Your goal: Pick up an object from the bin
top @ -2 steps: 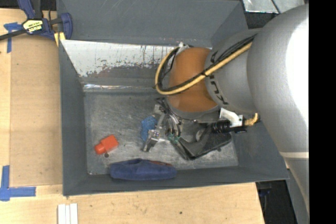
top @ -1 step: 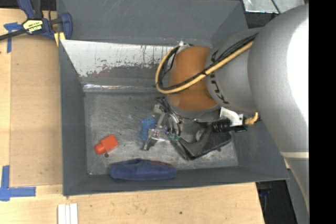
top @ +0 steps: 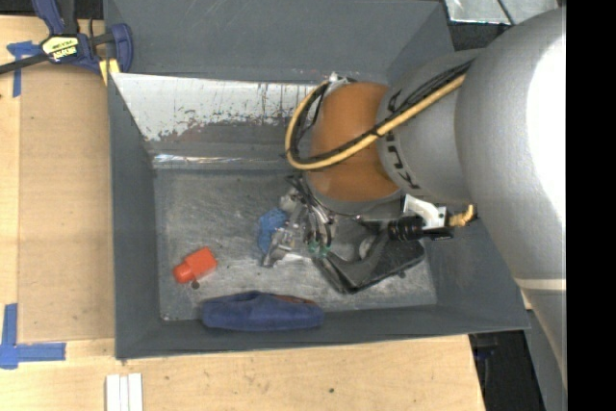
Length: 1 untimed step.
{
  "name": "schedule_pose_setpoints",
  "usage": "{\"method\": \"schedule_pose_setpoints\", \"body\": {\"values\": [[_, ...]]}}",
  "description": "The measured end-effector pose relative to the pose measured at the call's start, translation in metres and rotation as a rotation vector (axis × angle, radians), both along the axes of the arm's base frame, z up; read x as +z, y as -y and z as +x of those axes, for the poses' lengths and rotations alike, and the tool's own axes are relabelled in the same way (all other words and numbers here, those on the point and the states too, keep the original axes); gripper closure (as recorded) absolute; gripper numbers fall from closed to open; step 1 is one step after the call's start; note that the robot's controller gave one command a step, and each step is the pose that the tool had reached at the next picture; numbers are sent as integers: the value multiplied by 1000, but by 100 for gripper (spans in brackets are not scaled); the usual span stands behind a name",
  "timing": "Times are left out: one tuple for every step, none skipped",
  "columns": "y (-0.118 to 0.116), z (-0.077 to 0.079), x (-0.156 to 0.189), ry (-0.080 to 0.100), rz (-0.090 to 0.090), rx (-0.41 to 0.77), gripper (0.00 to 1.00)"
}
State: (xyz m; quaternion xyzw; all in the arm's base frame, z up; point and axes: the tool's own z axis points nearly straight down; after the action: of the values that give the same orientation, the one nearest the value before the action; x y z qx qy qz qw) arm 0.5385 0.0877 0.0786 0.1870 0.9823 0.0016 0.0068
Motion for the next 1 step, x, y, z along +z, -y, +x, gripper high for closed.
{"method": "schedule_pose_setpoints", "body": {"values": [[1,2,49,-7,0,0,100]]}}
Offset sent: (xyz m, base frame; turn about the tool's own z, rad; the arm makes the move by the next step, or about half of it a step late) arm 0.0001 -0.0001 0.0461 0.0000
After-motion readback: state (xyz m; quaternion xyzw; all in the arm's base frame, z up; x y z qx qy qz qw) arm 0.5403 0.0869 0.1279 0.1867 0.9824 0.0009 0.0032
